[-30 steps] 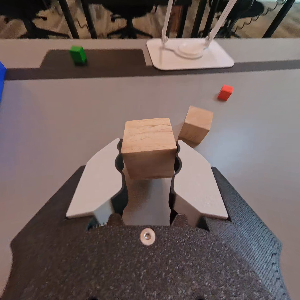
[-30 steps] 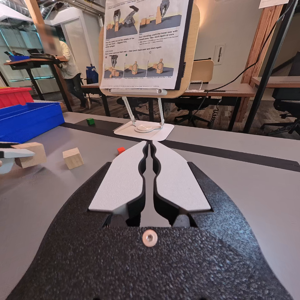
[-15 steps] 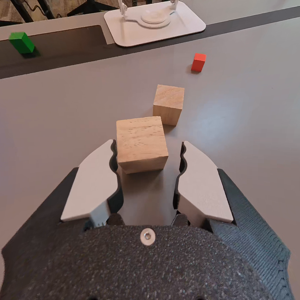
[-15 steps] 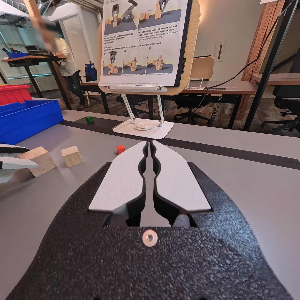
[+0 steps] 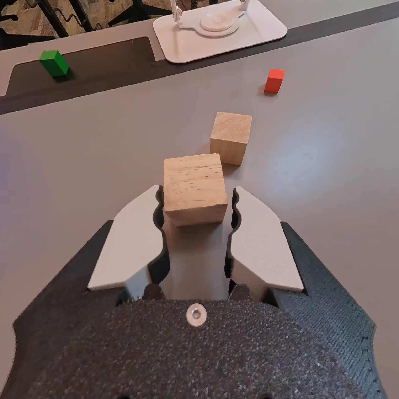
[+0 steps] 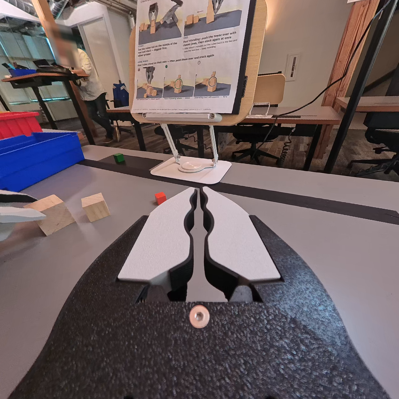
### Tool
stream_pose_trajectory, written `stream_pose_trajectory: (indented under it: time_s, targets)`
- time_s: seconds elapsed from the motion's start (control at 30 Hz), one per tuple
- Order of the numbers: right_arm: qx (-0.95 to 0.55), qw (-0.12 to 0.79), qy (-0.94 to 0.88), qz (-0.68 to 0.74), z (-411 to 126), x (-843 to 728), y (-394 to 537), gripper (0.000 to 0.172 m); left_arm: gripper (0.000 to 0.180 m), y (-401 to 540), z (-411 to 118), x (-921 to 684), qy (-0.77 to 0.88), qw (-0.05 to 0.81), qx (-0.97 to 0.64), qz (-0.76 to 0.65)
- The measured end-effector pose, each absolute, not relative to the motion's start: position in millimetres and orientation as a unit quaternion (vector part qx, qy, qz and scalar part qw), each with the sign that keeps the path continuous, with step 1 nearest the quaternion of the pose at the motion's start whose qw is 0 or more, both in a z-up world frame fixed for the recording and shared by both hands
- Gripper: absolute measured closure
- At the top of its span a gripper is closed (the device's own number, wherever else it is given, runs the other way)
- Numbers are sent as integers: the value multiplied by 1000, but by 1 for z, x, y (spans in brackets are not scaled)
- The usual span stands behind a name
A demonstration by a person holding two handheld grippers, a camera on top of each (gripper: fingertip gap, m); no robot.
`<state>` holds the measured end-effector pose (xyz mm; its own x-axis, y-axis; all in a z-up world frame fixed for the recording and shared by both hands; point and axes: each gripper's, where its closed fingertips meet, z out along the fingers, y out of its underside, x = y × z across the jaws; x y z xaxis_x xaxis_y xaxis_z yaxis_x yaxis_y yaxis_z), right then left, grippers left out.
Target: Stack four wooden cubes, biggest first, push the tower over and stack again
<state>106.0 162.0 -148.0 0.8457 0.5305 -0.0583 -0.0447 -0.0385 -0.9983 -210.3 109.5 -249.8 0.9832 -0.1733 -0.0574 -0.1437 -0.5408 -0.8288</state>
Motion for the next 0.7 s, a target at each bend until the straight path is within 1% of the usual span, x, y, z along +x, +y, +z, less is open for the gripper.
stream_pose_trajectory:
  time_s: [0.1, 0.2, 0.27, 0.33, 0.4, 0.57, 0.63, 0.7]
  targets:
    - [-688, 671, -177, 213, -148, 107, 162, 169, 115, 109, -239, -209, 100, 484, -869, -12]
    - [-689, 670, -176, 215, -149, 106, 163, 169, 120, 112, -212, -211, 129, 512, -849, 3]
    - [-690, 667, -178, 216, -150, 105, 163, 169, 121, 118, -198, -208, 153, 512, -845, -3]
    - [-690, 667, -181, 216, -150, 103, 162, 169, 117, 125, -199, -201, 196, 477, -857, -12]
    - [-690, 666, -183, 216, -150, 102, 161, 169, 112, 132, -211, -193, 254, 413, -875, -12]
    - [-690, 666, -182, 217, -149, 104, 161, 169, 108, 149, -234, -172, 331, 284, -899, -36]
    - [-690, 666, -181, 218, -148, 104, 161, 169, 107, 156, -241, -165, 341, 252, -905, -37]
    - [-690, 666, -180, 219, -148, 105, 161, 169, 108, 164, -244, -156, 343, 241, -908, -28]
